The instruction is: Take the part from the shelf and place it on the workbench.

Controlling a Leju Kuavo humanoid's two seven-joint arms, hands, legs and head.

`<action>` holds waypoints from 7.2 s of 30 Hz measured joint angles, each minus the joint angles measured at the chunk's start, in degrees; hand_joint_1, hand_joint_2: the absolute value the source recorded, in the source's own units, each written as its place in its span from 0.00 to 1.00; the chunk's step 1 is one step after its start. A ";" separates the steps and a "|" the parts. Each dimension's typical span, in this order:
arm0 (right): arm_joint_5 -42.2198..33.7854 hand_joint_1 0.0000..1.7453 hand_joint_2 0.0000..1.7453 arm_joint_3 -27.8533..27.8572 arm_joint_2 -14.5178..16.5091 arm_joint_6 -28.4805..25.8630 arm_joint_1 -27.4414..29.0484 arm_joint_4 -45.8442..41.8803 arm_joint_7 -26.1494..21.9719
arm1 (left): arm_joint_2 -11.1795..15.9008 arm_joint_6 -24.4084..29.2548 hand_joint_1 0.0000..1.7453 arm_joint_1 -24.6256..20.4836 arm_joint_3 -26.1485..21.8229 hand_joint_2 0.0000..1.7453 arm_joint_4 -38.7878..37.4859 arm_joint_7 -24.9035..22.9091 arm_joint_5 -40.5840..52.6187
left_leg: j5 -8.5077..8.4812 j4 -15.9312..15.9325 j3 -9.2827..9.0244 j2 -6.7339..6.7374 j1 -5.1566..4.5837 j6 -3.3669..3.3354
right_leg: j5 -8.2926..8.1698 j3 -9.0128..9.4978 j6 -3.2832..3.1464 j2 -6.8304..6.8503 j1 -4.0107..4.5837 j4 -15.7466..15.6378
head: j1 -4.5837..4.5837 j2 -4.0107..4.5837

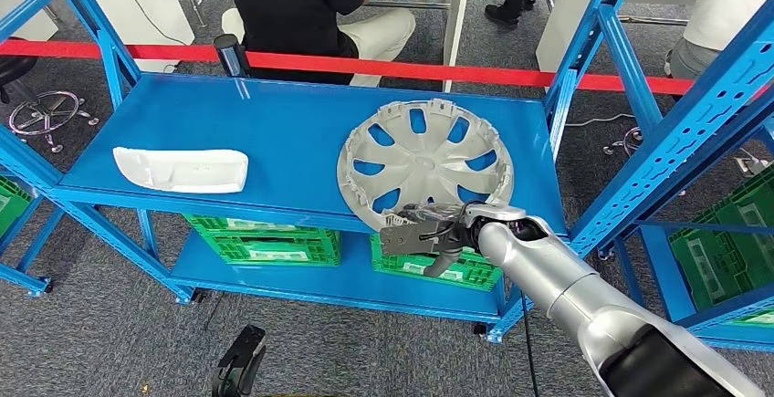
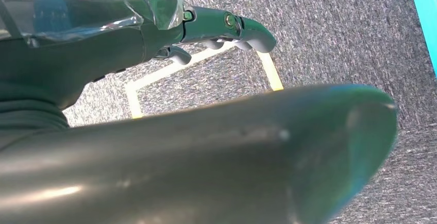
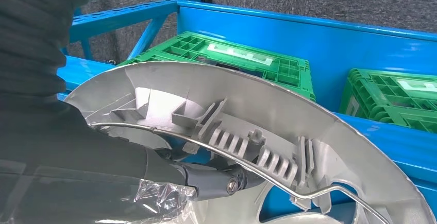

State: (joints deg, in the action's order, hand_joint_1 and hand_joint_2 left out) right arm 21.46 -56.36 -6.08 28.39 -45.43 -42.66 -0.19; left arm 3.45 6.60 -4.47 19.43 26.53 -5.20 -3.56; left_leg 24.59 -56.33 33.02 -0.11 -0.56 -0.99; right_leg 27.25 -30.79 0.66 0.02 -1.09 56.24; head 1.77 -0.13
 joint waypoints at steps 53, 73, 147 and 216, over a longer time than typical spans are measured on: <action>-3.75 1.00 1.00 7.43 -1.93 -16.23 3.80 -4.03 -6.58 | 0.82 4.05 0.00 1.68 1.35 0.00 0.89 0.93 -4.19 | 0.00 0.00 -0.11 0.02 -0.01 0.00 | -0.01 0.10 0.00 0.00 -0.01 -0.01 | 0.00 0.00; -13.34 1.00 1.00 32.44 0.25 -30.85 15.93 -28.83 -17.29 | 0.07 5.16 0.00 3.50 -0.47 0.00 1.88 4.04 -2.43 | 0.00 0.00 0.16 -0.01 0.00 0.01 | 0.00 -0.15 0.00 0.01 0.02 0.00 | 0.00 0.00; -39.30 1.00 1.00 34.03 2.83 -17.16 30.15 -66.53 -25.45 | 0.11 9.18 0.00 6.59 1.93 1.00 1.70 9.22 -6.19 | 0.03 0.03 0.25 -0.01 0.02 0.05 | 0.02 -0.25 -0.02 0.01 0.03 -0.01 | -0.01 0.00; -39.16 1.00 1.00 34.11 2.68 -16.39 30.46 -65.05 -24.30 | 0.33 9.69 0.00 6.34 2.24 1.00 5.02 7.74 -3.63 | 4.19 -8.41 5.40 0.03 1.12 2.39 | -1.29 -3.26 -1.73 -0.12 -0.64 2.31 | 0.26 0.00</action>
State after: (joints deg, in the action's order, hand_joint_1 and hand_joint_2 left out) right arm -17.70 -22.25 -3.39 12.00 -14.97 -107.71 -24.50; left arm 3.79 16.29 1.87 21.67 31.55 2.54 -7.19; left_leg 28.78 -64.73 38.41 -0.08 0.56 1.40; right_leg 25.96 -34.05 -1.07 -0.09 -1.73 58.55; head 2.03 -0.13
